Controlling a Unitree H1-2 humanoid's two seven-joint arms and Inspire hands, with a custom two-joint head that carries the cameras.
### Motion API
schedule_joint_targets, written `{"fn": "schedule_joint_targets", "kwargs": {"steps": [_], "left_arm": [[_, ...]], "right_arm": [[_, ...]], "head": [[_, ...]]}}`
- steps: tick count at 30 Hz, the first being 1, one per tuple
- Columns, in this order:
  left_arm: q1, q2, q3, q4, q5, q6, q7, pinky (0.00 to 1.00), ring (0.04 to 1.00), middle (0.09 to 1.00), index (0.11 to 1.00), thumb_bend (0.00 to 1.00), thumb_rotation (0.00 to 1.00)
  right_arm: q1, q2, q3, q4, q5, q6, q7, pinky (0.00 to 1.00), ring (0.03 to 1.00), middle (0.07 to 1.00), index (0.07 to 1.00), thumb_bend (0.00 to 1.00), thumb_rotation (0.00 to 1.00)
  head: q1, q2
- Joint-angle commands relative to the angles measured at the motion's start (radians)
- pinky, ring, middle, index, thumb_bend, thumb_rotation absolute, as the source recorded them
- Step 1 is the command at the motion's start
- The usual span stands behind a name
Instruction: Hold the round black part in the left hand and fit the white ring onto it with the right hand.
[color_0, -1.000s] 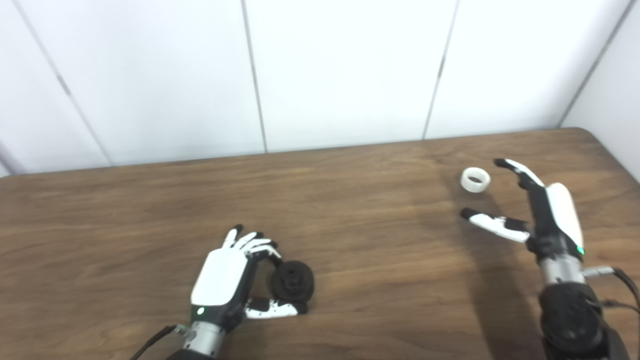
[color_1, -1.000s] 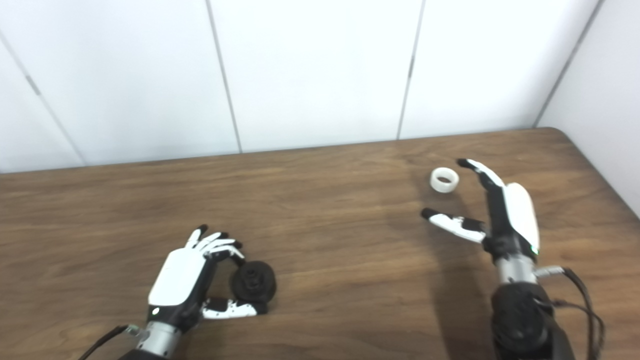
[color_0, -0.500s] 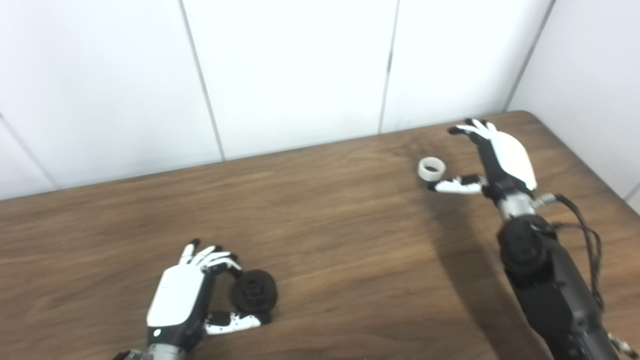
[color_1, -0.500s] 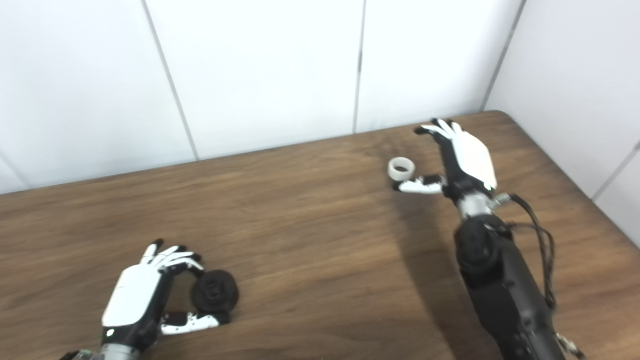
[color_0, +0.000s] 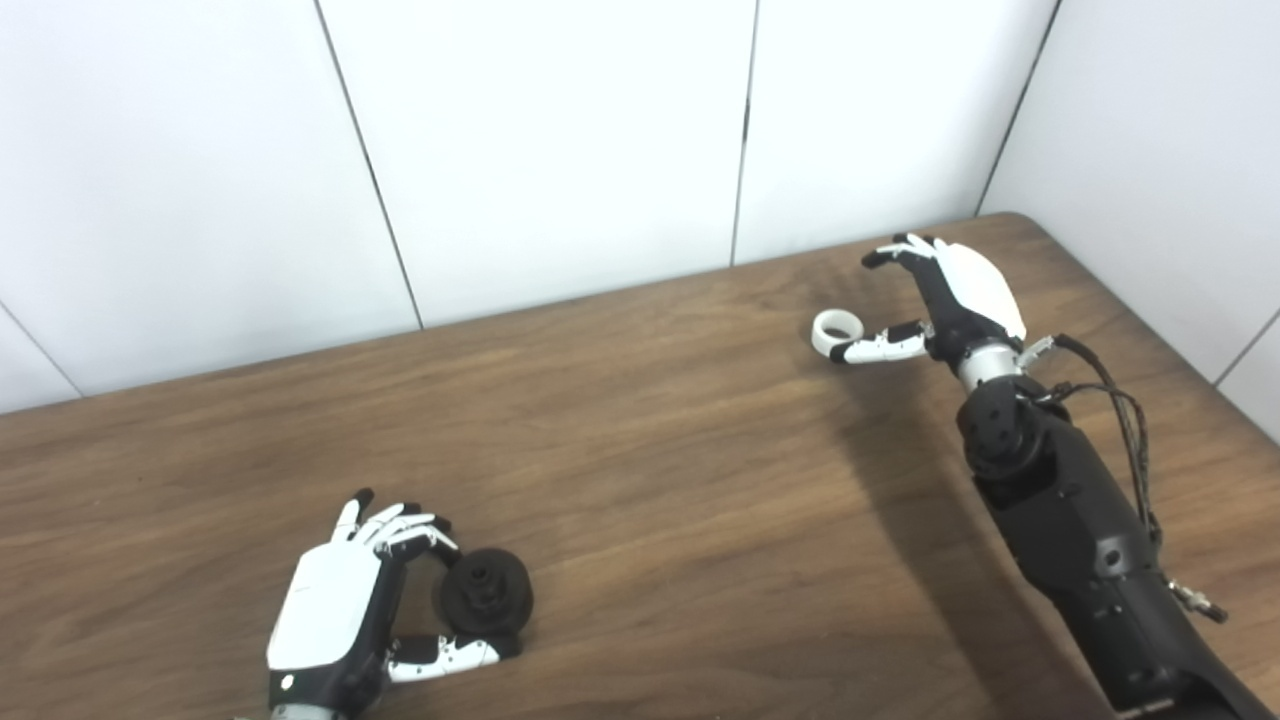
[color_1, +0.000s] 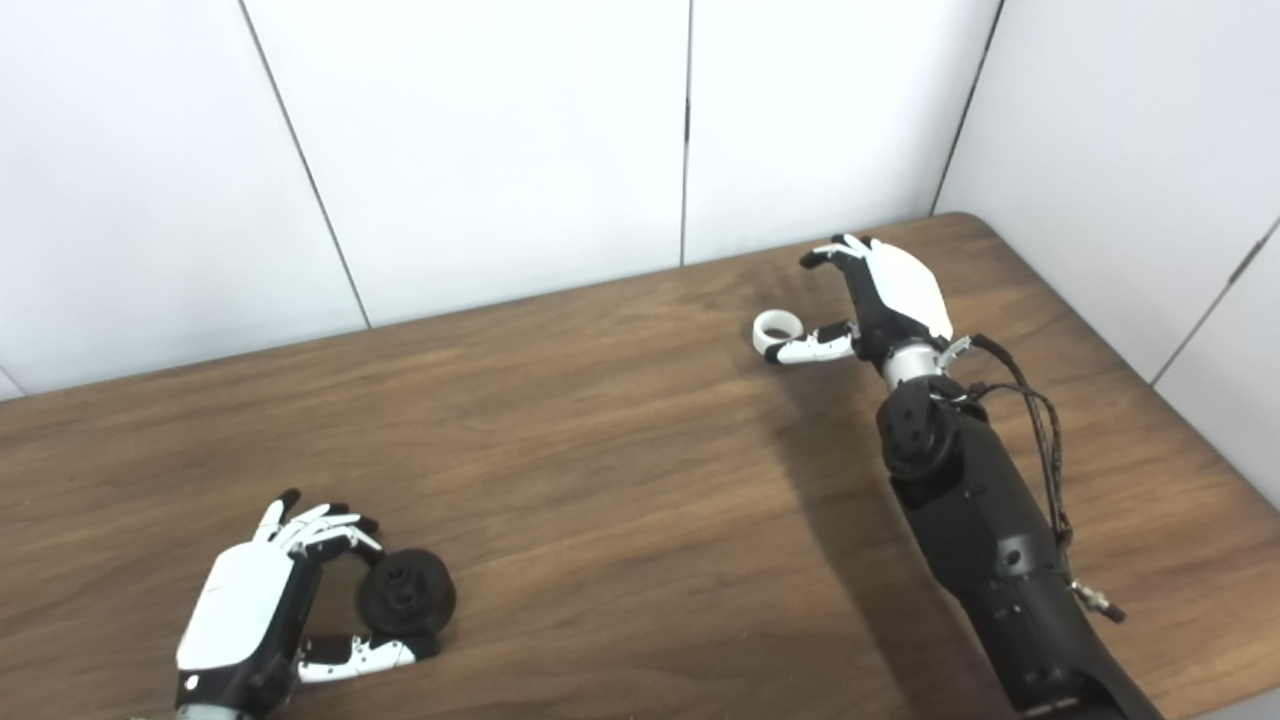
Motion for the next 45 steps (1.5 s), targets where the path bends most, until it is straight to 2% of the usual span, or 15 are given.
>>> {"fn": "schedule_joint_targets", "kwargs": {"steps": [1, 6, 16, 25, 45], "left_arm": [[0.001, 0.014, 0.006, -0.011, 0.008, 0.001, -0.004, 1.0, 0.854, 0.744, 0.485, 0.52, 0.05], [0.001, 0.01, 0.004, -0.006, 0.008, -0.002, -0.003, 1.0, 0.854, 0.743, 0.485, 0.52, 0.05], [0.005, 0.001, 0.0, -0.007, 0.015, 0.0, 0.002, 1.0, 0.852, 0.74, 0.485, 0.52, 0.05], [0.0, -0.002, -0.001, -0.005, 0.022, 0.001, 0.005, 1.0, 0.852, 0.742, 0.485, 0.52, 0.05], [-0.004, 0.01, 0.005, -0.012, 0.014, -0.002, -0.007, 1.0, 0.853, 0.742, 0.485, 0.52, 0.05]], "right_arm": [[-0.066, -0.034, 0.0, -0.001, 0.008, 0.01, 0.003, 1.0, 0.982, 0.932, 0.752, 0.81, 0.28], [-0.096, -0.043, 0.019, 0.043, 0.026, 0.018, 0.02, 1.0, 0.988, 0.933, 0.733, 0.82, 0.25], [-0.14, -0.064, 0.071, 0.095, 0.029, 0.029, 0.051, 0.96, 0.975, 0.925, 0.723, 0.83, 0.29], [-0.148, -0.066, 0.113, 0.099, 0.022, 0.048, 0.064, 0.98, 0.977, 0.919, 0.715, 0.83, 0.33], [-0.155, -0.057, 0.132, 0.139, 0.019, 0.052, 0.03, 0.94, 0.954, 0.898, 0.689, 0.82, 0.3]], "head": [[0.0, 0.0], [0.002, -0.006], [0.019, -0.005], [0.025, -0.002], [0.023, 0.0]]}}
